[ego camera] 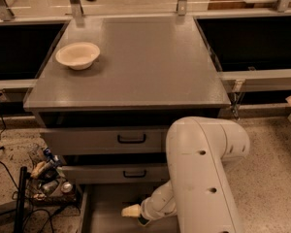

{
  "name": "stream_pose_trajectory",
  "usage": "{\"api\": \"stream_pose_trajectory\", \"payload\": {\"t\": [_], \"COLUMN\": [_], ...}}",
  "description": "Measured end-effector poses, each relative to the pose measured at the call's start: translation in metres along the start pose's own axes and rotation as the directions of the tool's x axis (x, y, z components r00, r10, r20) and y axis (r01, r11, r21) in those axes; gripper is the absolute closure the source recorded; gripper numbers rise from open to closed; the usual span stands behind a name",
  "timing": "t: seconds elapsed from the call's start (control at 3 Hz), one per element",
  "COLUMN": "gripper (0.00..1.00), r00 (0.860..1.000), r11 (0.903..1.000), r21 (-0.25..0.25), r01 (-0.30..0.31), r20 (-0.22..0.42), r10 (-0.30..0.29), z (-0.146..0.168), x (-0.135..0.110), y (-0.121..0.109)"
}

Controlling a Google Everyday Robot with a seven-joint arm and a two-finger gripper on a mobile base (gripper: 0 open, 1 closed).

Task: Pick sponge from bottom drawer and place on counter

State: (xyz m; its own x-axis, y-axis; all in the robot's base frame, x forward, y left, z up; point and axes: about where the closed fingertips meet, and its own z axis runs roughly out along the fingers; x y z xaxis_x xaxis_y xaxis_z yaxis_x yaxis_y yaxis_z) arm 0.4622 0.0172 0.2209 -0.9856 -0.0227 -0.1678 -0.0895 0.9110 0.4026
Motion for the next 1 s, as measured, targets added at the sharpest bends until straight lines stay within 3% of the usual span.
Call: {"api": "stream_pose_trajectory", "payload": {"t": [0.33, 1.0], "gripper": [0.00, 0.00], "r00": [1.000, 1.000], "r11": [1.0000, 0.9946], "r21": [0.000, -0.104], "r01": [0.000, 0.002], "r20": [0.000, -0.025], "r10": [0.000, -0.005], "z": [0.000, -0.009], "x": [0.000, 0.000], "y": [0.000, -0.010]}}
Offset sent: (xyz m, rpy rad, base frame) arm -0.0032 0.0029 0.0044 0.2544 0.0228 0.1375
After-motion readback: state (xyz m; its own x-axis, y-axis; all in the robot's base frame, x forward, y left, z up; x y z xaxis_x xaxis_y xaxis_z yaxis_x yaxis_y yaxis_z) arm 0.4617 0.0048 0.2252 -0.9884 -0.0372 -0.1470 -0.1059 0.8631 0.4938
